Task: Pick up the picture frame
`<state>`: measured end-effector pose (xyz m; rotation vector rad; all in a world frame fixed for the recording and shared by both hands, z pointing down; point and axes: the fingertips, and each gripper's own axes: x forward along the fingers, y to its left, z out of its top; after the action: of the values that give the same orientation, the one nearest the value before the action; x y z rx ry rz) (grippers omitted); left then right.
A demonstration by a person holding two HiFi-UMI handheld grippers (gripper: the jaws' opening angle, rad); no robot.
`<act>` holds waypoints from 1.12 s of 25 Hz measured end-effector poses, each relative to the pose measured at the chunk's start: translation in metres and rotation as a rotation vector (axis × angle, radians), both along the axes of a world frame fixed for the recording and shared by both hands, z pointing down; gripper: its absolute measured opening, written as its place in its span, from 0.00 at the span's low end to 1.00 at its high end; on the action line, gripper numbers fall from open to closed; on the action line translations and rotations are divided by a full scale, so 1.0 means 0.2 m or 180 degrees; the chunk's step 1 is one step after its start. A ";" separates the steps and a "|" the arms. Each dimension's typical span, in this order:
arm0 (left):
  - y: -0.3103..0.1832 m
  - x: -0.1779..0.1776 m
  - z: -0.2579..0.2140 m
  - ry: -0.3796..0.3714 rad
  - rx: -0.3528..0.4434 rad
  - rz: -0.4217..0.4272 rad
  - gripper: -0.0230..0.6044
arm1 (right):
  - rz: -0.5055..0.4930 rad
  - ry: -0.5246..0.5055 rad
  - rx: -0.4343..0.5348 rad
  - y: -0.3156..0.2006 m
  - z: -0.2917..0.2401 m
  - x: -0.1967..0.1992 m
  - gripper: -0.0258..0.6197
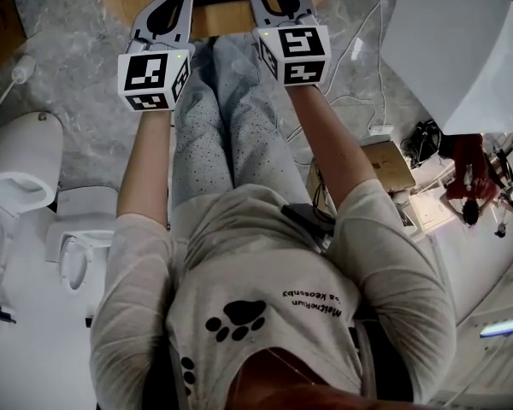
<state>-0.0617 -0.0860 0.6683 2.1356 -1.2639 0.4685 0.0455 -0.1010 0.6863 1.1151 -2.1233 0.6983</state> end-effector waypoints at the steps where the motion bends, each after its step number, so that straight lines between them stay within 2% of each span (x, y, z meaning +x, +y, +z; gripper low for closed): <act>1: 0.00 0.00 0.00 -0.0006 -0.0010 0.0006 0.05 | 0.0010 0.0037 -0.0047 0.00 0.03 0.01 0.17; 6: 0.02 0.01 0.06 -0.0037 -0.0091 0.0016 0.05 | 0.0042 0.0166 -0.0225 0.03 0.14 0.03 0.18; 16: 0.04 -0.02 0.21 -0.0100 -0.0362 -0.0119 0.05 | 0.0112 0.0244 -0.0373 0.04 0.23 0.04 0.18; 28: 0.04 -0.04 0.22 -0.0133 -0.0380 -0.0132 0.05 | 0.0191 0.0460 -0.0653 0.05 0.35 0.06 0.18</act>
<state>-0.0690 -0.0777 0.7128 2.0061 -1.2685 0.5594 0.0580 -0.0919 0.7573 1.0864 -1.8586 0.8180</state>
